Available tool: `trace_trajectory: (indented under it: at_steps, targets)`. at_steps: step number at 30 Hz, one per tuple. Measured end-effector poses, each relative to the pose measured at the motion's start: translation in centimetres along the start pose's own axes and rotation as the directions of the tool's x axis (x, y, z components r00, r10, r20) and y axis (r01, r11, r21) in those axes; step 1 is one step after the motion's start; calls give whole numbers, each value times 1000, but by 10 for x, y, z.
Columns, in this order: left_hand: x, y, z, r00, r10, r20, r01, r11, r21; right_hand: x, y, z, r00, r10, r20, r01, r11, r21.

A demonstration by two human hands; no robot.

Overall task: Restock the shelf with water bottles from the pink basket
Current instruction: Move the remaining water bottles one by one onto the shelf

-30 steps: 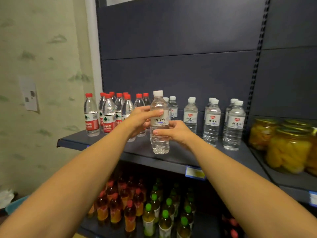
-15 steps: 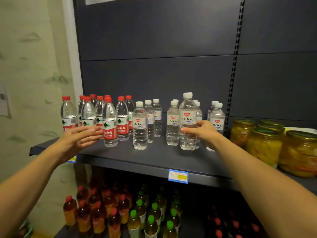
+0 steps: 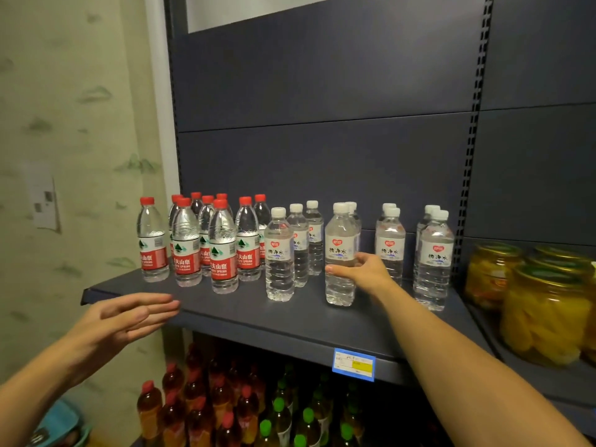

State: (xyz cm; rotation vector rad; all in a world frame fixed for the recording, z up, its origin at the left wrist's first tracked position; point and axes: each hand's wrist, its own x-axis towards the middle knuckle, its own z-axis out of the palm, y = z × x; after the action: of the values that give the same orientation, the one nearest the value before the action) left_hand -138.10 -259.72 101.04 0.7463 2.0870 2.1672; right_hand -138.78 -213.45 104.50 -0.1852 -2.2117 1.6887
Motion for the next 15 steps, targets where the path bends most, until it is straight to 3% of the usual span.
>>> trace_trajectory:
  at_steps: [5, 15]
  targets:
    - [-9, -3, -12, 999, -14, -34, 14, 1000, -20, 8, 20, 9, 999, 21, -24, -19, 998, 56]
    - [-7, -22, -12, 998, -57, -24, 56, 998, -21, 6, 25, 12, 999, -38, 19, 39, 998, -56]
